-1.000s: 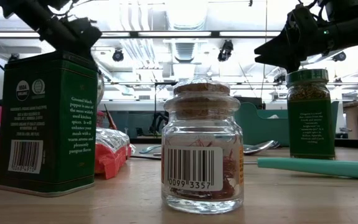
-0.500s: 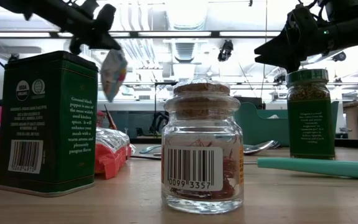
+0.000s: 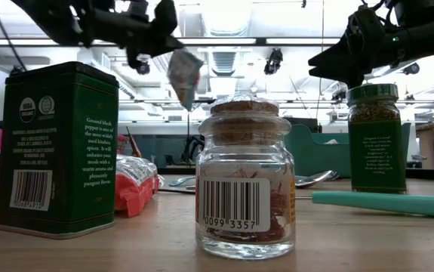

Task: Pick & Place Food Item
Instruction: Put the blue noodle pack into the green bin

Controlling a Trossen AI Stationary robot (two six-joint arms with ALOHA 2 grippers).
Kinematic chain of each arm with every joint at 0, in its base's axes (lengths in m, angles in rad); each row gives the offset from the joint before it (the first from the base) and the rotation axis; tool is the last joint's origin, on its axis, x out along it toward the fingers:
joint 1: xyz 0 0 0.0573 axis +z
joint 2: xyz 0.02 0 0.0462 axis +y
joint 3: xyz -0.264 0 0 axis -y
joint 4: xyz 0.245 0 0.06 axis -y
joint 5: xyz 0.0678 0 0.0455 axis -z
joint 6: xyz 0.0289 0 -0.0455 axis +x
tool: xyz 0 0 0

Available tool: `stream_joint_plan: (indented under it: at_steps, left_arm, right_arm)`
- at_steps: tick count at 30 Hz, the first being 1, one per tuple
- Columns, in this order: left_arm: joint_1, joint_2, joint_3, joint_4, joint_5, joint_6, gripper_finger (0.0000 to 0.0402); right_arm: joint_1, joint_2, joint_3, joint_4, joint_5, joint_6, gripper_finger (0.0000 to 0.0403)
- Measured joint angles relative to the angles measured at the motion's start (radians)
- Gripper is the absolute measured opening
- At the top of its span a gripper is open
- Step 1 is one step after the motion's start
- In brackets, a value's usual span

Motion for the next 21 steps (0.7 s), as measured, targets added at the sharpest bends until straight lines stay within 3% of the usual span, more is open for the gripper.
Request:
stream_joint_plan:
  at_steps: [7, 21]
  left_arm:
    - [0.030, 0.199, 0.029, 0.338, 0.172, -0.008, 0.0000]
    - [0.041, 0.522, 0.407, 0.331, 0.305, -0.045, 0.0000]
  right_arm:
    - [0.000, 0.000, 0.000, 0.000, 0.000, 0.000, 0.0187]
    - [0.000, 0.000, 0.000, 0.000, 0.000, 0.001, 0.0187]
